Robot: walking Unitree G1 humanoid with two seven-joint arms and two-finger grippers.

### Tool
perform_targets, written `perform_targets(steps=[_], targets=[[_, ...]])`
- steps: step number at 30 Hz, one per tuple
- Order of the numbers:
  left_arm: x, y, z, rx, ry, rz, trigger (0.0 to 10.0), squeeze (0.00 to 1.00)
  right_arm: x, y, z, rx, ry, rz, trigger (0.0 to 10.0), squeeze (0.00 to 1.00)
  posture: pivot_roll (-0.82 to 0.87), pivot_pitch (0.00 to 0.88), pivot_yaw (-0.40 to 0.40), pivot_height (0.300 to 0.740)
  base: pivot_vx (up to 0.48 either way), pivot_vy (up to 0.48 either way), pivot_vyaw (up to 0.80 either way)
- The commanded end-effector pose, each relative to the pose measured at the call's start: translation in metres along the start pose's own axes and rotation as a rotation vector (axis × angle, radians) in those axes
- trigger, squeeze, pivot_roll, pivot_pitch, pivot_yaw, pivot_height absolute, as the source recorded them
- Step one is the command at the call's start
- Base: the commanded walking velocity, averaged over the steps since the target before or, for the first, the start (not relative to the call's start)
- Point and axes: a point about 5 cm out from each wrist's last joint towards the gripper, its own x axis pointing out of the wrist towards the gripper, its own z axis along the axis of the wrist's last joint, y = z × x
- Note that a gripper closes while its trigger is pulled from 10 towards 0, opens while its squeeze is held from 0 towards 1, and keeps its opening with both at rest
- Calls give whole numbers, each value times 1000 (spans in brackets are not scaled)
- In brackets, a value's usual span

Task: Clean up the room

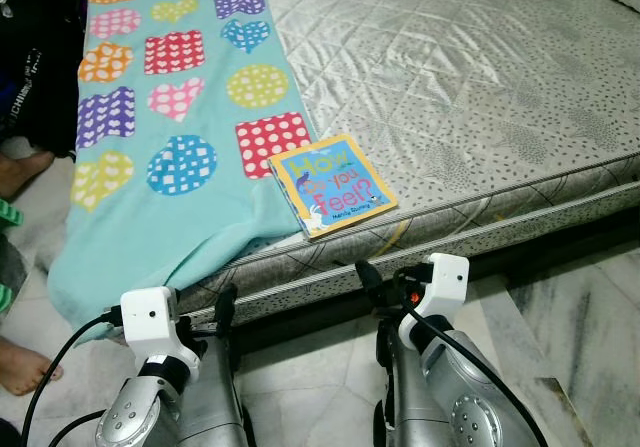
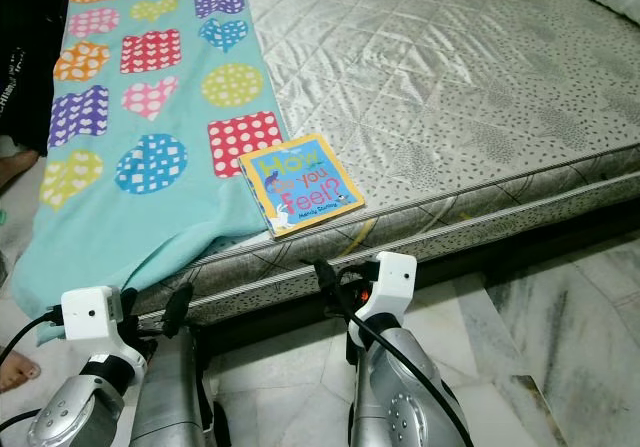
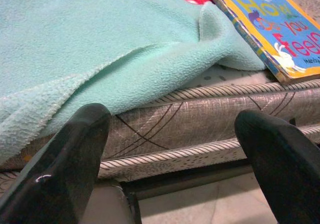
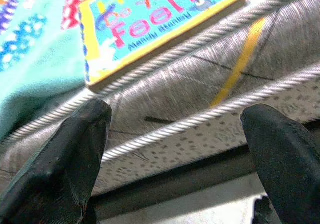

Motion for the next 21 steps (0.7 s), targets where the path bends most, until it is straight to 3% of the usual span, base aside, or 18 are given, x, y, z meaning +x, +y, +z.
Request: perform_targets(steps=[1, 6, 10, 14, 16, 19, 21], targets=[[0, 1, -5, -11, 26, 15, 10000, 0, 2, 13, 3, 39, -30, 30, 10000, 0, -67, 191, 36, 521, 0, 0, 0], [6, -3, -4, -15, 25, -6, 10000, 0, 1, 7, 4, -58, -40, 24, 10000, 0, -78, 176, 43, 521, 0, 0, 425], [8, -2, -3, -14, 20, -6, 10000, 0, 0, 7, 2, -37, -43, 18, 10000, 0, -77, 171, 45, 521, 0, 0, 800], [9, -1, -2, -1, 12, -13, 10000, 0, -2, 8, 1, -79, -49, 28, 10000, 0, -75, 164, 44, 521, 0, 0, 744], [8, -1, -1, 7, 5, -19, 10000, 0, -5, 5, 2, -78, -60, 22, 10000, 0, -75, 163, 43, 521, 0, 0, 0], [6, 0, -1, 12, 0, -21, 10000, 0, -13, 3, 8, -175, -110, 50, 10000, 0, -77, 161, 43, 521, 0, 0, 0], [5, 0, -1, 8, -2, -26, 10000, 0, -15, 0, 7, -164, -106, 36, 10000, 0, -80, 161, 43, 521, 0, 0, 0]])
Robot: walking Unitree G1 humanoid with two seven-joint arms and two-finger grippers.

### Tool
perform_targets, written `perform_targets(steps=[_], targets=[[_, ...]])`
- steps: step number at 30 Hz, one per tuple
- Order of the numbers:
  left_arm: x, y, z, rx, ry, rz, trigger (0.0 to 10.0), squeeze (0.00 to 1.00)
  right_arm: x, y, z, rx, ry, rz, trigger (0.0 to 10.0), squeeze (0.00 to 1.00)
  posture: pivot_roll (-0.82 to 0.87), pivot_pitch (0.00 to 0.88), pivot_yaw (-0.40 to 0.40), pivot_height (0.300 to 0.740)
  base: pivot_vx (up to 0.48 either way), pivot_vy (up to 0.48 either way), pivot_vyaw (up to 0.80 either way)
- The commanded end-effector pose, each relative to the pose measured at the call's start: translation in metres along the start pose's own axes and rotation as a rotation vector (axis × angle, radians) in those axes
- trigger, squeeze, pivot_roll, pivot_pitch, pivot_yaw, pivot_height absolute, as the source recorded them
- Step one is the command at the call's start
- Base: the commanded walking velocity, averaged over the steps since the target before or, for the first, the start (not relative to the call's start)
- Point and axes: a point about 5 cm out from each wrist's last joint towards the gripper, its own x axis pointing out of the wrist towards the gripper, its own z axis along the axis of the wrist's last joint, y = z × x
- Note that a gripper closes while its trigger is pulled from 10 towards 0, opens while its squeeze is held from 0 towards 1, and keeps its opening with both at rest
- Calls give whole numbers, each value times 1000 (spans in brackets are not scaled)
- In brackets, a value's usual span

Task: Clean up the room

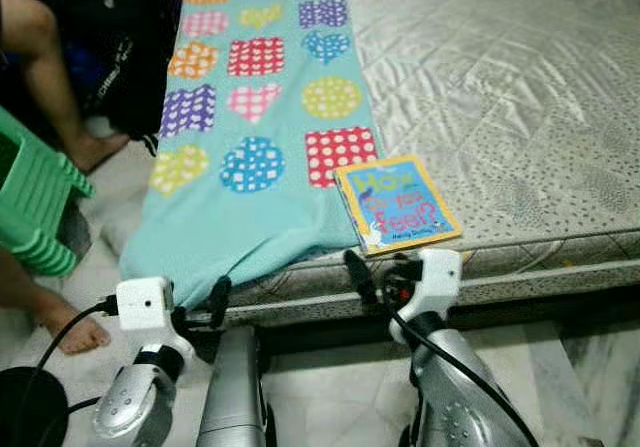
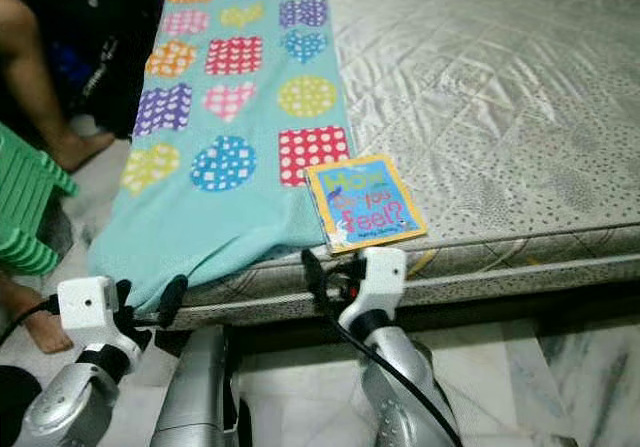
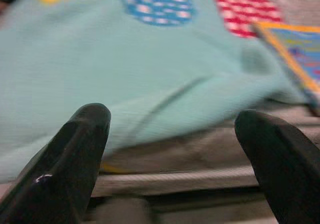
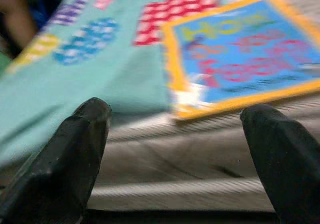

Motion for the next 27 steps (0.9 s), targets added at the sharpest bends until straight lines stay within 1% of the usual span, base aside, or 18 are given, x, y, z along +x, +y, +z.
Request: perform_targets(steps=[1, 3, 7, 14, 24, 27], targets=[[-4, 7, -2, 6, 6, 18, 10000, 0, -3, 4, 1, 10, -13, 13, 10000, 0, -82, 162, 43, 521, 0, 0, 0], [-4, 7, -2, 4, 1, 13, 10000, 0, -5, 0, -1, 11, -6, 3, 10000, 0, -81, 161, 42, 521, 0, 0, 0], [-3, 6, -1, 1, -4, 7, 10000, 0, -6, 1, -2, 4, -6, 6, 10000, 0, -82, 161, 43, 521, 124, 0, 0], [-2, 6, -1, 5, -9, -3, 10000, 0, -6, 2, -3, -13, -11, 15, 10000, 0, -83, 160, 44, 521, 312, 0, 0], [-4, 6, -2, 2, -3, -1, 10000, 0, -6, 2, -4, -17, -9, 18, 10000, 0, -81, 163, 45, 521, 404, 0, 0], [-3, 6, -4, 11, 12, 16, 10000, 0, -6, 1, -6, -20, -5, 17, 10000, 0, -80, 162, 45, 521, 86, 0, 0]])
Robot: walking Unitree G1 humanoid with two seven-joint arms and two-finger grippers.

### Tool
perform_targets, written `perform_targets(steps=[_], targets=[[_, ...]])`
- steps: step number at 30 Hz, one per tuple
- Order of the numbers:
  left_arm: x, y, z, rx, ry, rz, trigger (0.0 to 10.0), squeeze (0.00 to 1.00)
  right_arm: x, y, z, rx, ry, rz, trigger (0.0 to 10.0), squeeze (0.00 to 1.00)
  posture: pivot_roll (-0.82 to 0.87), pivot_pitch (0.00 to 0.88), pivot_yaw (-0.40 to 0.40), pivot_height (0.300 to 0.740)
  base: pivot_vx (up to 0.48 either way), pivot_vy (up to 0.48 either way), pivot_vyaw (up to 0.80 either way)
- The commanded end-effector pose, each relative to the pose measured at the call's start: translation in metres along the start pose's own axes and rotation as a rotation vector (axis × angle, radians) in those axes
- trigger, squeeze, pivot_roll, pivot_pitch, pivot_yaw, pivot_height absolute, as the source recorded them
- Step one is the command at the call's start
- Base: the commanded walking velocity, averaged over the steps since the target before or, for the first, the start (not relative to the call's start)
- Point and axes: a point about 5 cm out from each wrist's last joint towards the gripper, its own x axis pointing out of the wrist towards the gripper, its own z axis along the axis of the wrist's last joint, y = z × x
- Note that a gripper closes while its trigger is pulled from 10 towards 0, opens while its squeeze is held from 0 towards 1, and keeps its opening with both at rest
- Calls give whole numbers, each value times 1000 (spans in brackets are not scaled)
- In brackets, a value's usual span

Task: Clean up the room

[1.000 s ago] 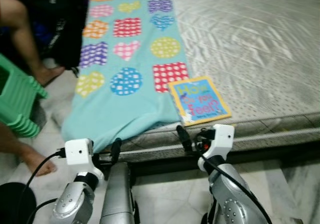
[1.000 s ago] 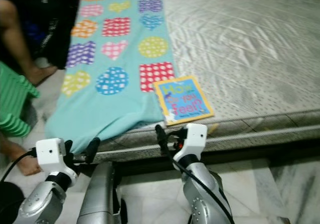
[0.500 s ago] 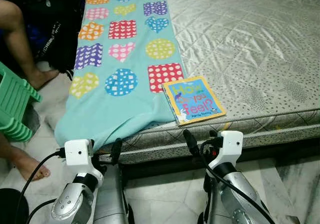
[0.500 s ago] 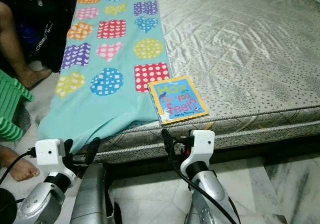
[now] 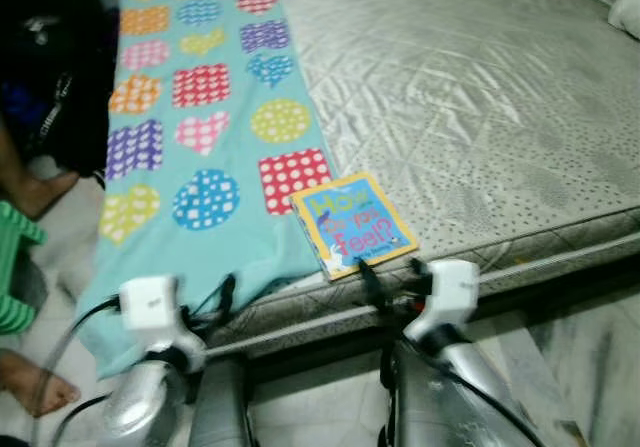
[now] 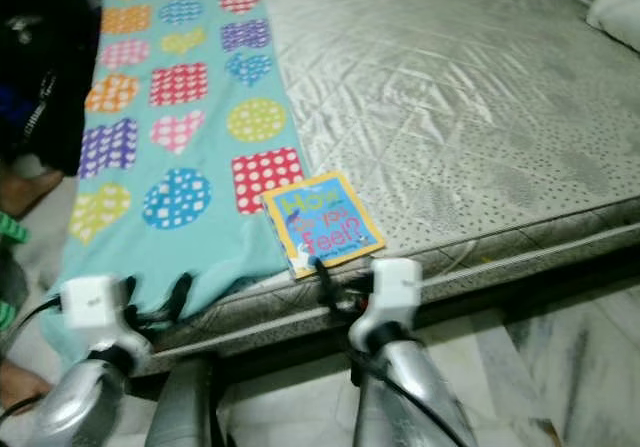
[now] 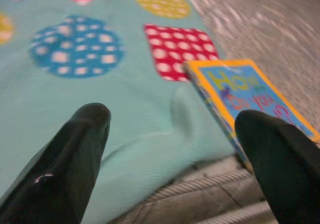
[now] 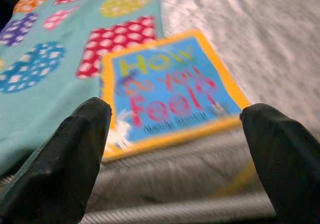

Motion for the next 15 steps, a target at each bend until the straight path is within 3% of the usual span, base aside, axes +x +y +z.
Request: perform_targets(steps=[1, 15], targets=[[-10, 18, -8, 21, 48, 78, 10000, 0, 4, 13, -1, 16, -1, 46, 10000, 0, -80, 162, 45, 521, 0, 0, 0], [-10, 17, -10, 19, 54, 85, 10000, 0, 3, 11, -6, -8, 6, 48, 10000, 0, -76, 163, 42, 521, 0, 0, 0]])
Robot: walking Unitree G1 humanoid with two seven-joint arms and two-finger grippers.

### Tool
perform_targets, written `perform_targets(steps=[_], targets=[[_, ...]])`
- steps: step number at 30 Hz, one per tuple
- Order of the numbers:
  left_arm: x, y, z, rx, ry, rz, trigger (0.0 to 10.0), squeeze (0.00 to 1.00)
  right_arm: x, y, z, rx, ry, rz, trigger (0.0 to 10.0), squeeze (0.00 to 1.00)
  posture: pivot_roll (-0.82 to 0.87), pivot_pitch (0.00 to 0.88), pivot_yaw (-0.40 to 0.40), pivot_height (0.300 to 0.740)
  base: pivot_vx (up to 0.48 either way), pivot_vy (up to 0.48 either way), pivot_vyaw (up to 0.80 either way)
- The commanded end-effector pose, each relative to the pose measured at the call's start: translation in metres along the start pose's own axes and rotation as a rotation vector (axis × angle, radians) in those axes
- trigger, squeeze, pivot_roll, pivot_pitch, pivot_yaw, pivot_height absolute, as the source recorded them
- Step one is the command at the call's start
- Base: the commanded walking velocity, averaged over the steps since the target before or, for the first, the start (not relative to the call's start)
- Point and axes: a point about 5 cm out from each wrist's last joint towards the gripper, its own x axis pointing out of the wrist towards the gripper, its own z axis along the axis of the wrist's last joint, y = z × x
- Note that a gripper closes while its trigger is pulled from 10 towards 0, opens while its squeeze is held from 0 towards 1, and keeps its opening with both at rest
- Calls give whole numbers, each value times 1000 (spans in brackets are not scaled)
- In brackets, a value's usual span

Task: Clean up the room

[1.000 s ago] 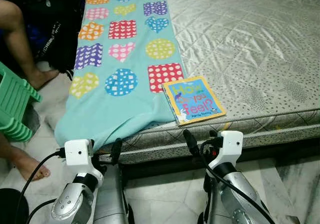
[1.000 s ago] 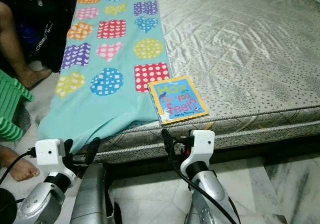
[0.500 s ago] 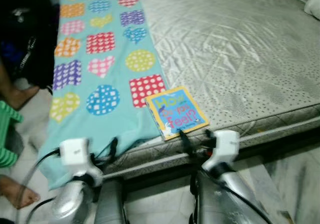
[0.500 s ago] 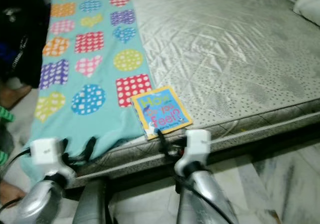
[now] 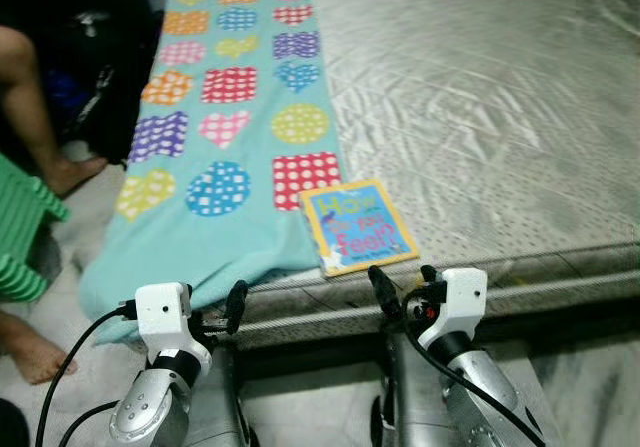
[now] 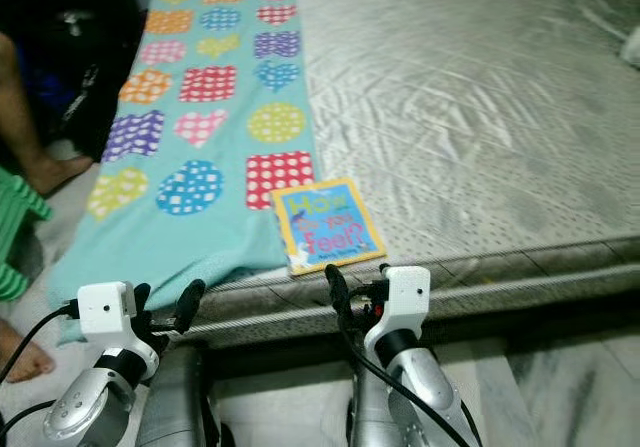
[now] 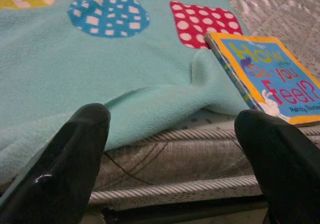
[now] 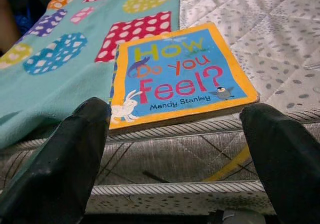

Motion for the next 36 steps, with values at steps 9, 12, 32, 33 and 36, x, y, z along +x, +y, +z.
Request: perform_targets(steps=[9, 12, 32, 33, 36], targets=[[-1, 5, 1, 20, 6, 20, 10000, 0, 9, 6, 1, -33, -21, -21, 10000, 0, -70, 161, 43, 521, 0, 0, 0], [1, 4, 1, 17, 3, 15, 10000, 0, 21, 8, -1, -9, -16, -51, 10000, 0, -64, 165, 46, 521, 0, 0, 0], [1, 0, 5, 11, -1, 1, 10000, 0, 65, 33, -38, 67, 215, -88, 10000, 0, -22, 169, 49, 521, 0, 0, 0], [1, 0, 5, 11, 0, 0, 10000, 0, 64, 33, -39, 68, 216, -88, 10000, 0, -22, 169, 49, 521, 0, 0, 0], [2, -1, 4, 11, 3, -3, 10000, 0, 63, 39, -41, 82, 235, -64, 10000, 0, -28, 169, 49, 521, 0, 0, 0]])
